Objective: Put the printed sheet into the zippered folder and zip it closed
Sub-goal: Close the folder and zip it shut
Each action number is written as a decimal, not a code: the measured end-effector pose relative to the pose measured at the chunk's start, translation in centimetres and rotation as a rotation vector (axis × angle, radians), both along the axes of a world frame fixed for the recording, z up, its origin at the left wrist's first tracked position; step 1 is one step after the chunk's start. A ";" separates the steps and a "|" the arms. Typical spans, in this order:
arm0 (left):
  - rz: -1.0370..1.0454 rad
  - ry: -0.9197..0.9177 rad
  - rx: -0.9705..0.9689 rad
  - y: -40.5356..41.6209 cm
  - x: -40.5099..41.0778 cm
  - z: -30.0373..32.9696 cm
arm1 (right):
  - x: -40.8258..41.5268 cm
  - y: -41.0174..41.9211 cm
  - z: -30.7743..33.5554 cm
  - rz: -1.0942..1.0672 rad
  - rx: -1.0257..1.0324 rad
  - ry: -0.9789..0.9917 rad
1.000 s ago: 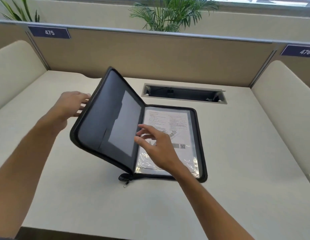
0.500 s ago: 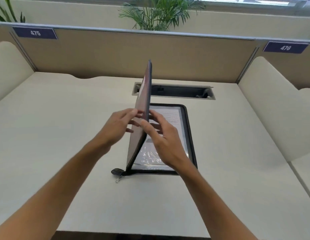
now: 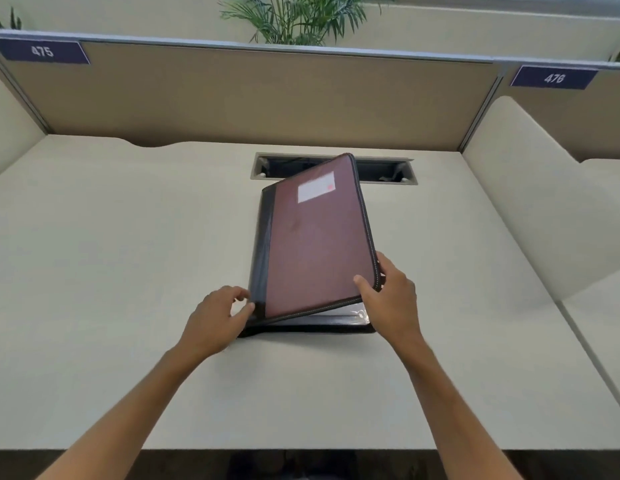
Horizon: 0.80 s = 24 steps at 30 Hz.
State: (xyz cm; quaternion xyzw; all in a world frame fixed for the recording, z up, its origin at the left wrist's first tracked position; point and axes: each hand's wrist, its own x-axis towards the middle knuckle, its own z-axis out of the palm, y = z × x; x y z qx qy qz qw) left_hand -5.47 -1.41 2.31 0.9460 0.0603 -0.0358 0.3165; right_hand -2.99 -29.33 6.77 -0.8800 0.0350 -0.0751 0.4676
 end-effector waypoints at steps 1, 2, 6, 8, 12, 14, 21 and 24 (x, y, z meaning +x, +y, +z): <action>0.001 -0.003 0.046 0.4 -0.2 -0.6 | 0.0 -0.3 -0.7 -0.015 -0.015 0.007; 0.001 -0.005 0.074 0.7 -0.4 -1.1 | 0.0 -0.6 -1.3 -0.028 -0.027 0.014; 0.028 0.000 0.017 1.6 -1.3 -2.5 | 0.0 -1.7 -3.9 -0.080 -0.099 0.060; 0.028 0.007 -0.047 1.9 -1.8 -3.0 | -0.1 -2.0 -5.0 -0.091 -0.153 0.095; 0.010 -0.001 -0.128 2.2 -2.3 -3.5 | -0.1 -2.5 -6.8 -0.097 -0.189 0.160; 0.006 -0.012 -0.162 2.3 -2.5 -3.4 | -0.3 -2.5 -7.5 -0.094 -0.198 0.185; -0.039 -0.050 -0.159 3.2 -3.3 -3.3 | -0.7 -2.4 -8.9 -0.120 -0.217 0.213; -0.024 -0.092 -0.144 3.6 -3.4 -3.6 | -1.2 -2.0 -8.7 -0.150 -0.360 0.185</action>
